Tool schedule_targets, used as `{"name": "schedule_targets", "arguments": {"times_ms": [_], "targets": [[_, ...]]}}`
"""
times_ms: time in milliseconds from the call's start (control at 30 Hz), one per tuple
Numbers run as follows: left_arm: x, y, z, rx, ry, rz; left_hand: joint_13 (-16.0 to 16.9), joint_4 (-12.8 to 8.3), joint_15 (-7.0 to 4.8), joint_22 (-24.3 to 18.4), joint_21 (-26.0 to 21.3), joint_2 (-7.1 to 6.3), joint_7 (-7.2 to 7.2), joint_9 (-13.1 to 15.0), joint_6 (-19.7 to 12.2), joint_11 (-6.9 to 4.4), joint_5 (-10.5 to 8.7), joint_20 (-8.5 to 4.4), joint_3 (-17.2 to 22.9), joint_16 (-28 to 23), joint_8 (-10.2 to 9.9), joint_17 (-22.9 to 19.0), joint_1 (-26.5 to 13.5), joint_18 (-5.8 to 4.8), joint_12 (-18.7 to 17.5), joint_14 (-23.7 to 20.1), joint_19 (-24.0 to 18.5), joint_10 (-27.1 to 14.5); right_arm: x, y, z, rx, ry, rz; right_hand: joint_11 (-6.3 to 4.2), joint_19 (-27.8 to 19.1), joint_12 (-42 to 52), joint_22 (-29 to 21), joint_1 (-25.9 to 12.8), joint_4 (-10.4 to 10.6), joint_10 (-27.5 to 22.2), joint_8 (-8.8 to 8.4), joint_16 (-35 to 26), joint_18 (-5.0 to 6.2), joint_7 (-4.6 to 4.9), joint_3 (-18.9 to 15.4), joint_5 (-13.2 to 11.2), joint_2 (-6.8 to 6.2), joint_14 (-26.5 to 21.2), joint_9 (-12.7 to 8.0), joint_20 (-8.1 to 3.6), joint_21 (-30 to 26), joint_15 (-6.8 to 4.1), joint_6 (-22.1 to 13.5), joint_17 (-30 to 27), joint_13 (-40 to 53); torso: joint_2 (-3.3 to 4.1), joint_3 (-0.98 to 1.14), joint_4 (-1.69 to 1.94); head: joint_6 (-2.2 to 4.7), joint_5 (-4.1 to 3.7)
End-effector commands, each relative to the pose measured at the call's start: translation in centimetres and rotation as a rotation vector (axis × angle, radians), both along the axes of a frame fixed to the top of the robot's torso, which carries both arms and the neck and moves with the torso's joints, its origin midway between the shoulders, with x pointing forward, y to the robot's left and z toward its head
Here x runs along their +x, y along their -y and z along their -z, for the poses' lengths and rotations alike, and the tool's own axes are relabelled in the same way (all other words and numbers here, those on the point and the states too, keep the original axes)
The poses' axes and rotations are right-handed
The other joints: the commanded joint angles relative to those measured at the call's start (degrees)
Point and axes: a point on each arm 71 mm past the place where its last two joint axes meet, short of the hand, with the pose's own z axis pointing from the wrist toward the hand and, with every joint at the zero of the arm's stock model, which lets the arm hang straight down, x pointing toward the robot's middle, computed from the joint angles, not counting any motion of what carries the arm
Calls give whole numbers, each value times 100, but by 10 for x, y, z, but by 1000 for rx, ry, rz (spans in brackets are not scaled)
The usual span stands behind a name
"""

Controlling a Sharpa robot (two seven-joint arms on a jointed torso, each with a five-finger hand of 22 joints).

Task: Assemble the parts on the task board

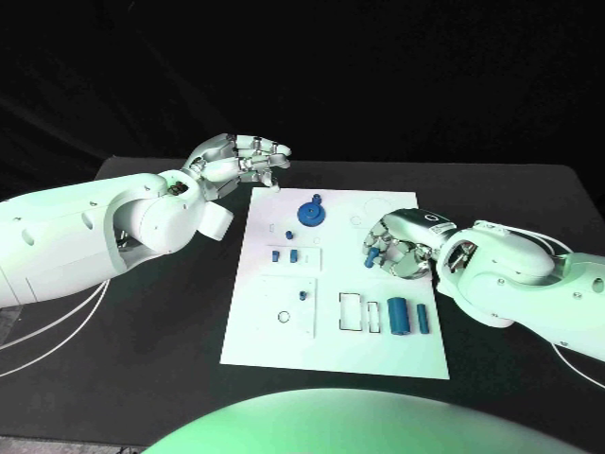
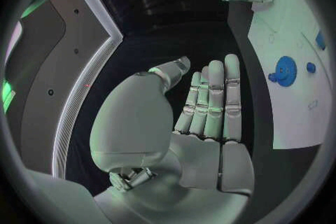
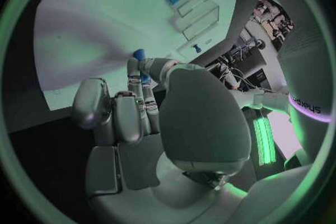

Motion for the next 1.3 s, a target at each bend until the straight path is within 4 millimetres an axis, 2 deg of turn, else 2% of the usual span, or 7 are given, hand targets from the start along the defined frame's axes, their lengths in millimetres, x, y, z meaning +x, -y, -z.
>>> {"name": "schedule_targets", "arguments": {"times_ms": [33,333,500,600,800,1000,1300], "targets": [[0,2,-1,-9,4,17,1,-2,-1,-5,-26,36,3,5,-26,-2,-18,42,-46,-19,17,-4,27,73,35,-40,-7,-44,1,1,-10,50,37,13,-21,18,-11,5,-99,45,12,418,18,-51,25,84,-16,-1,84,390,-31,20,-54,0,2,10,-1,1,1,1,-1],[1,2,0,-8,4,16,2,-8,-3,-7,-30,40,3,7,-31,-2,-16,42,-45,-18,26,-4,39,74,40,-44,-7,-49,-6,-2,-38,105,69,-5,-22,23,-16,17,-154,30,18,447,23,-53,23,81,-22,-14,86,417,-32,28,-54,-12,8,12,-4,-1,-1,1,5],[2,3,0,-8,4,17,2,-8,-3,-7,-30,40,3,7,-31,-2,-16,42,-45,-18,26,-4,39,74,40,-44,-7,-49,-14,-14,-50,137,75,-46,-23,27,-18,25,-170,25,21,456,24,-55,21,79,-23,-18,86,425,-32,36,-54,-14,10,12,-10,-5,-5,1,16],[2,4,0,-9,4,18,2,-8,-3,-7,-30,40,3,7,-31,-2,-16,42,-45,-18,26,-4,39,74,40,-44,-7,-49,-20,-28,-53,153,68,-86,-24,22,-22,18,-197,13,22,471,21,-53,19,71,-26,-31,85,440,-32,25,-55,-21,2,12,-7,-3,-5,1,54],[4,5,1,-9,4,18,2,-13,-3,-9,-33,43,4,8,-40,-1,-16,41,-47,-18,34,-4,47,75,46,-48,-6,-57,-35,-68,-46,181,40,-194,-26,15,-26,8,-203,-2,20,480,17,-50,17,72,-25,-31,83,450,-33,11,-56,-29,-9,12,-6,-2,-6,1,127],[6,6,2,-10,4,19,2,-13,-3,-9,-33,43,4,8,-40,-1,-16,41,-47,-18,34,-4,47,75,46,-48,-6,-57,-53,-104,-29,200,-5,-294,-26,-4,-34,-21,-205,-37,19,495,5,-40,20,93,-20,-5,77,467,-34,-27,-58,-51,-37,11,1,-1,12,1,179],[6,10,3,-12,3,25,2,-15,-2,-10,-34,44,5,9,-46,0,-15,42,-48,-17,38,-3,50,75,49,-51,-6,-61,-62,-120,-5,186,-57,-331,-25,-12,-39,-33,-207,-56,17,501,2,-36,23,101,-20,4,75,475,-35,-44,-58,-62,-45,10,0,-11,-3,1,289]]}}
